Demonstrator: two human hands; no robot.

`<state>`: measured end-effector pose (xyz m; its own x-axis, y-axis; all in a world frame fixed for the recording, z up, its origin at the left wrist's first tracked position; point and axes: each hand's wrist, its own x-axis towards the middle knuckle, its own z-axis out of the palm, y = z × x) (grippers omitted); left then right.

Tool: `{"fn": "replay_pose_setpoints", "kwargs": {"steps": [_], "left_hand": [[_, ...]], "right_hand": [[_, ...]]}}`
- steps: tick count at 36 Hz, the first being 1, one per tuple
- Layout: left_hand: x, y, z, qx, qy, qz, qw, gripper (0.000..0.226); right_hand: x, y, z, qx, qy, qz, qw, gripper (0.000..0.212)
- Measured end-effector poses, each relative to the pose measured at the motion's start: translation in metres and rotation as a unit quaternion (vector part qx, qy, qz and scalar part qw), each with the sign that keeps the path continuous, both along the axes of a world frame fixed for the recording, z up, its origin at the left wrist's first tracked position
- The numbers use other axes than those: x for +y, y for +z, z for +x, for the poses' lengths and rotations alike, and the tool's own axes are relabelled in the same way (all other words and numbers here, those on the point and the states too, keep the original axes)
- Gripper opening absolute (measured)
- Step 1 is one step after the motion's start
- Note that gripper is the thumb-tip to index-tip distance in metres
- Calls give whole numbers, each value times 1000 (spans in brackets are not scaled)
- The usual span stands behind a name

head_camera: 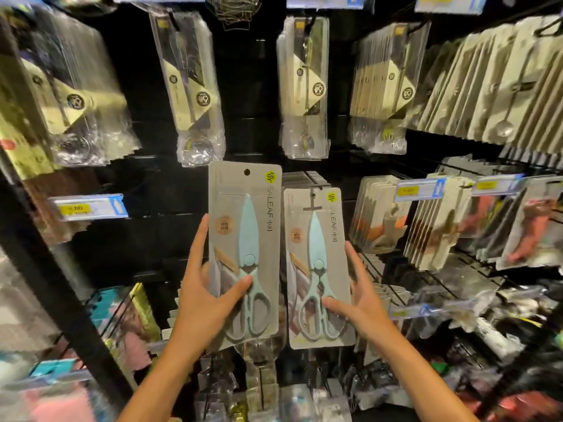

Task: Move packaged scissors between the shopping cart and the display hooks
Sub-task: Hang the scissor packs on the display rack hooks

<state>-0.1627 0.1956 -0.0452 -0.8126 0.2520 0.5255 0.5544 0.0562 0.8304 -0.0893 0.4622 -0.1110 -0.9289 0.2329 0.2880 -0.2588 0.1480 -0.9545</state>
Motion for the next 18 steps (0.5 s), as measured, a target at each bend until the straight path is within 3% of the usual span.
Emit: {"fn": "replay_pose_setpoints", "kwargs": {"steps": [9, 18], "left_hand": [[3, -1, 6, 6, 11, -3, 1000, 109], [10, 18, 3, 19, 21, 2, 1000, 111]], "right_hand": [[9, -11, -16, -4, -6, 33, 999, 104], [17, -6, -50, -6, -39, 193, 980, 93]]}}
